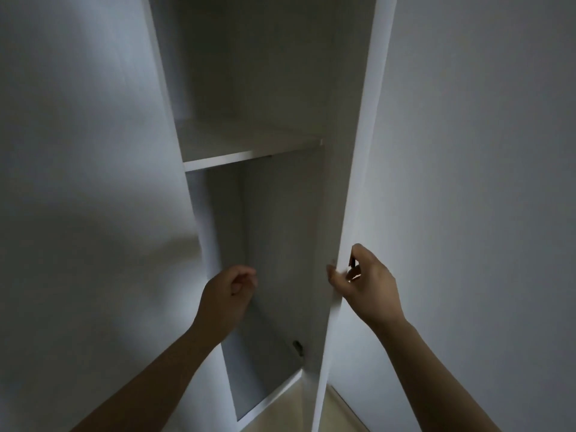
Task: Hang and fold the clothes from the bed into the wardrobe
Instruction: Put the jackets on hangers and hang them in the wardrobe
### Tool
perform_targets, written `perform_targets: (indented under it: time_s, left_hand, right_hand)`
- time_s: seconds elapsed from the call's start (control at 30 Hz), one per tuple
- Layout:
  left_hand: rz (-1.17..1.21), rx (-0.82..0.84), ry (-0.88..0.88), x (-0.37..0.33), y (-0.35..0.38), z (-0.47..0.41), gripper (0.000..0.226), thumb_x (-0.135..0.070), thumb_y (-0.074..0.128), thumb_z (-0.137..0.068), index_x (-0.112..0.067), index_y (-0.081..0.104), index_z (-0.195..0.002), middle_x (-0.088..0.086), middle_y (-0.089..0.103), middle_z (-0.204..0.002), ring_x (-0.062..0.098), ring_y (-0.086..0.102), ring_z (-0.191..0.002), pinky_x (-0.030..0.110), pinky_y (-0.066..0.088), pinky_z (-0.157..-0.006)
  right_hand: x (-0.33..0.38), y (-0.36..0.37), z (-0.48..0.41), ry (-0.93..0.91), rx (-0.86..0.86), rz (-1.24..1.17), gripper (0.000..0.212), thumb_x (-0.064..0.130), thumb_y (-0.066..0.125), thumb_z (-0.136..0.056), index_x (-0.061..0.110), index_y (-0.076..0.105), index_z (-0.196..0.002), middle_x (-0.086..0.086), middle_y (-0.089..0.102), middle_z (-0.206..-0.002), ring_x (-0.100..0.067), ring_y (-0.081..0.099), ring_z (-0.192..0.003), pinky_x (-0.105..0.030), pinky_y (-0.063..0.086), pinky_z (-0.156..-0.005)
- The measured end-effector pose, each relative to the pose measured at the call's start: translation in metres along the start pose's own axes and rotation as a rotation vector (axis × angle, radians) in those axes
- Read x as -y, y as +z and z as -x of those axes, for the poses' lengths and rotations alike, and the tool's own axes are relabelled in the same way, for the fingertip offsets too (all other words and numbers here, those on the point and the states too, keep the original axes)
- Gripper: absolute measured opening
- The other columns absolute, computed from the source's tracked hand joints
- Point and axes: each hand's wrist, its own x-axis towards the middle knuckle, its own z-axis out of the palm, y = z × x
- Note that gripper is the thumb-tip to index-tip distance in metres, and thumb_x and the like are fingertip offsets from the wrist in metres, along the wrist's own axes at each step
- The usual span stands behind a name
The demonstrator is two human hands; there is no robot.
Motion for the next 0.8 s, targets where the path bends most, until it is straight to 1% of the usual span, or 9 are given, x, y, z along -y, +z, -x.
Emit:
perform_targets:
  time_s: [0.1,0.17,0.23,0.27,0.33,0.4,0.53,0.63,0.8]
  left_hand:
    - [0.022,0.045,-0.007,-0.011,0.018,-0.005,0.012,-0.014,0.062,-0.090,-0.016,0.068,-0.101,-0.004,0.069,-0.095,0.005,0.062,-0.087,0.005,0.043,-0.070]
    - [0.032,0.064,-0.003,-0.019,0.032,-0.007,0.012,-0.014,0.062,-0.090,-0.016,0.068,-0.100,-0.006,0.069,-0.095,0.001,0.061,-0.087,0.004,0.042,-0.069]
    - [0.047,0.092,0.015,-0.027,0.046,-0.010,0.011,-0.013,0.062,-0.090,-0.016,0.067,-0.100,-0.008,0.068,-0.095,-0.005,0.059,-0.086,0.002,0.041,-0.068]
    - [0.051,0.105,0.026,-0.031,0.053,-0.012,0.011,-0.013,0.062,-0.090,-0.016,0.067,-0.100,-0.009,0.067,-0.094,-0.006,0.059,-0.086,0.002,0.041,-0.068]
    - [0.059,0.132,0.051,-0.043,0.070,-0.016,0.011,-0.013,0.062,-0.090,-0.015,0.067,-0.100,-0.008,0.067,-0.095,-0.005,0.059,-0.087,0.003,0.042,-0.070]
    - [0.075,0.158,0.070,-0.056,0.090,-0.019,0.012,-0.012,0.062,-0.090,-0.014,0.067,-0.101,-0.007,0.068,-0.096,-0.001,0.061,-0.089,0.006,0.044,-0.073]
    - [0.080,0.199,0.076,-0.076,0.123,-0.022,0.011,-0.013,0.062,-0.091,-0.013,0.067,-0.101,-0.005,0.069,-0.095,0.009,0.064,-0.090,0.019,0.049,-0.078]
    - [0.067,0.208,0.084,-0.084,0.142,-0.022,0.012,-0.012,0.061,-0.091,-0.012,0.067,-0.101,-0.003,0.069,-0.095,0.012,0.065,-0.090,0.028,0.052,-0.083]
    - [0.079,0.217,0.082,-0.098,0.167,-0.026,0.011,-0.014,0.062,-0.091,-0.017,0.067,-0.100,-0.007,0.069,-0.095,0.009,0.065,-0.090,0.024,0.051,-0.080]
  right_hand:
    - [-0.020,-0.014,0.009,0.016,-0.090,0.016,0.030,0.043,0.059,-0.089,0.023,0.040,-0.078,0.010,0.055,-0.077,-0.008,0.061,-0.063,-0.021,0.046,-0.051]
    - [-0.033,-0.025,0.011,0.000,-0.171,0.027,0.029,0.040,0.058,-0.091,0.021,0.042,-0.076,0.010,0.053,-0.079,-0.009,0.060,-0.058,-0.018,0.044,-0.050]
    - [-0.048,-0.035,0.012,0.007,-0.237,0.016,0.030,0.036,0.062,-0.091,0.022,0.042,-0.073,0.012,0.054,-0.089,-0.009,0.059,-0.058,-0.011,0.037,-0.050]
    - [-0.055,-0.040,0.011,0.031,-0.260,0.015,0.030,0.034,0.064,-0.090,0.022,0.043,-0.072,0.011,0.054,-0.096,-0.008,0.059,-0.059,-0.010,0.036,-0.050]
    - [-0.072,-0.053,0.008,0.105,-0.295,-0.005,0.027,0.030,0.066,-0.089,0.019,0.047,-0.074,0.008,0.054,-0.101,-0.008,0.059,-0.064,-0.018,0.044,-0.051]
    - [-0.091,-0.068,0.001,0.200,-0.298,-0.055,0.028,0.032,0.065,-0.090,0.016,0.049,-0.074,0.004,0.056,-0.094,-0.009,0.060,-0.068,-0.029,0.052,-0.057]
    - [-0.128,-0.093,-0.017,0.297,-0.244,-0.071,0.032,0.032,0.062,-0.091,0.014,0.045,-0.070,-0.001,0.056,-0.070,-0.019,0.056,-0.065,-0.034,0.045,-0.058]
    - [-0.150,-0.106,-0.030,0.312,-0.239,-0.065,0.033,0.028,0.062,-0.091,0.012,0.044,-0.069,-0.004,0.051,-0.065,-0.023,0.047,-0.061,-0.033,0.037,-0.054]
    - [-0.176,-0.117,-0.046,0.343,-0.246,-0.047,0.032,0.026,0.062,-0.091,0.005,0.048,-0.071,-0.009,0.053,-0.068,-0.027,0.048,-0.064,-0.034,0.032,-0.057]
